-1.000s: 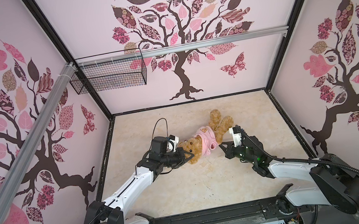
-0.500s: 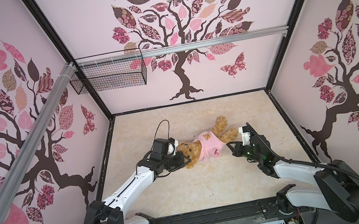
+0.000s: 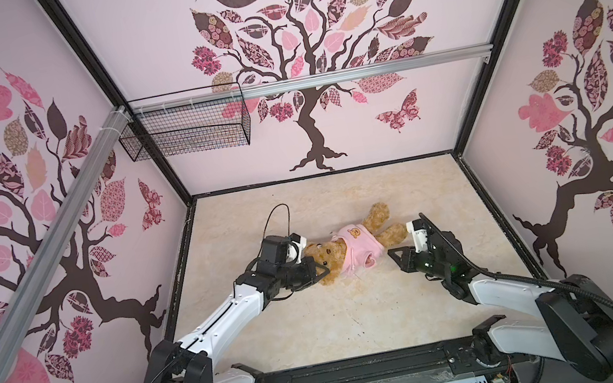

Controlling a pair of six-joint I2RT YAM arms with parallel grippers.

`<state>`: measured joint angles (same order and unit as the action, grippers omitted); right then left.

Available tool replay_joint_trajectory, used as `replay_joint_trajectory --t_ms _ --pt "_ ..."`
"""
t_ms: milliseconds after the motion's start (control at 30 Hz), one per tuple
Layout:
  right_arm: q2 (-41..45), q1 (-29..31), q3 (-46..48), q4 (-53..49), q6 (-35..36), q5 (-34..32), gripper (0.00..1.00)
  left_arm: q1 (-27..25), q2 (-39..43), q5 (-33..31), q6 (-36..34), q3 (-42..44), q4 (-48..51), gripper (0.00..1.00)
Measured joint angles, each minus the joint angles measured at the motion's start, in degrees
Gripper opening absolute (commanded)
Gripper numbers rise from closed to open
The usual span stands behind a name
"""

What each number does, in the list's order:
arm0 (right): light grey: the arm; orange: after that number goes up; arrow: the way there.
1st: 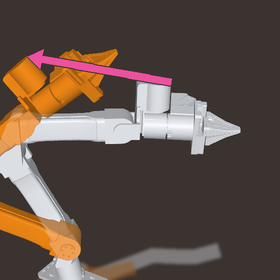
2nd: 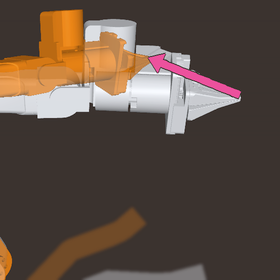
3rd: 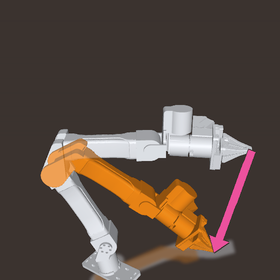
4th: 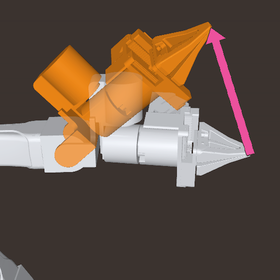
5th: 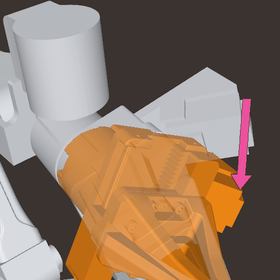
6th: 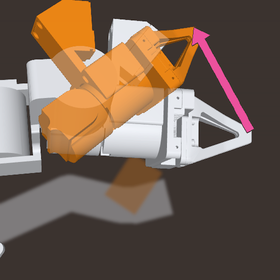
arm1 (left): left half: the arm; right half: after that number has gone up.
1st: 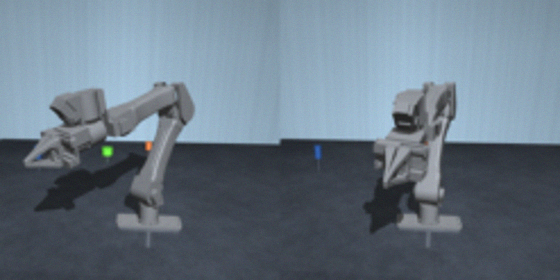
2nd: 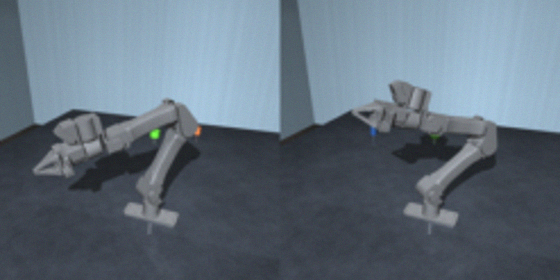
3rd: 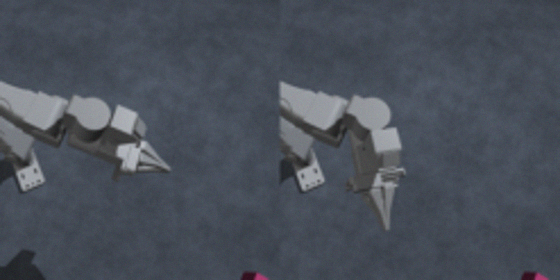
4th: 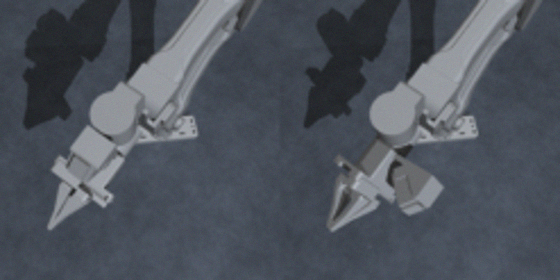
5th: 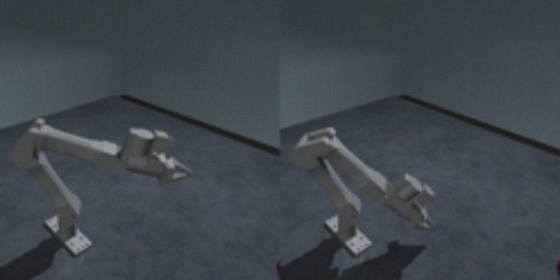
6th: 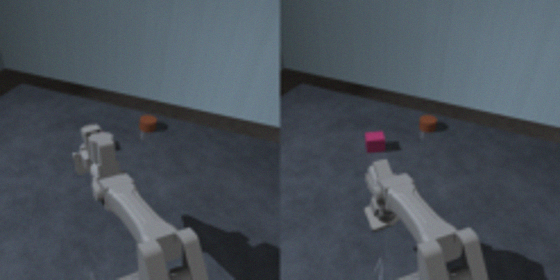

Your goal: Dress the teddy bear

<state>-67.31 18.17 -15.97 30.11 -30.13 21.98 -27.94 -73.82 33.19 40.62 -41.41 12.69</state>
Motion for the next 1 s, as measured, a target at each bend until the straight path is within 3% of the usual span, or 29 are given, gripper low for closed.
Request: replay_joint_trajectory --t_ms 267,467,533,700,833,933,1000 --pt "12.28 0.22 -0.92 -7.3 2.08 2.25 0.3 -5.99 -5.88 -2.1 3.93 3.02 -8.74 0.0" --pt "2.47 0.9 -6.73 -5.99 2.12 3.54 0.32 -6.56 -7.1 -2.75 5.05 5.4 -11.54 0.0" --pt "-2.75 0.98 -9.35 -4.46 2.12 4.28 0.28 -6.56 -7.1 -3.17 5.16 6.27 -12.24 0.07" --pt "-14.78 1.95 -12.02 0.33 0.94 6.62 0.19 -6.58 -6.99 -3.43 6.14 7.78 -13.11 0.43" --pt "-16.79 2.34 -7.32 3.65 -0.33 6.69 0.15 -6.58 -5.6 -2.67 6.62 7.87 -12.24 0.53" --pt "-16.61 2.38 -4.17 5.66 -0.96 5.92 0.13 -5.92 -2.84 -0.9 7.58 8.41 -11.87 0.68" --pt "-16.48 2.38 -2.64 6.67 -1.16 5.49 0.12 -4.68 -0.74 0.85 8.22 9.11 -11.93 0.72"
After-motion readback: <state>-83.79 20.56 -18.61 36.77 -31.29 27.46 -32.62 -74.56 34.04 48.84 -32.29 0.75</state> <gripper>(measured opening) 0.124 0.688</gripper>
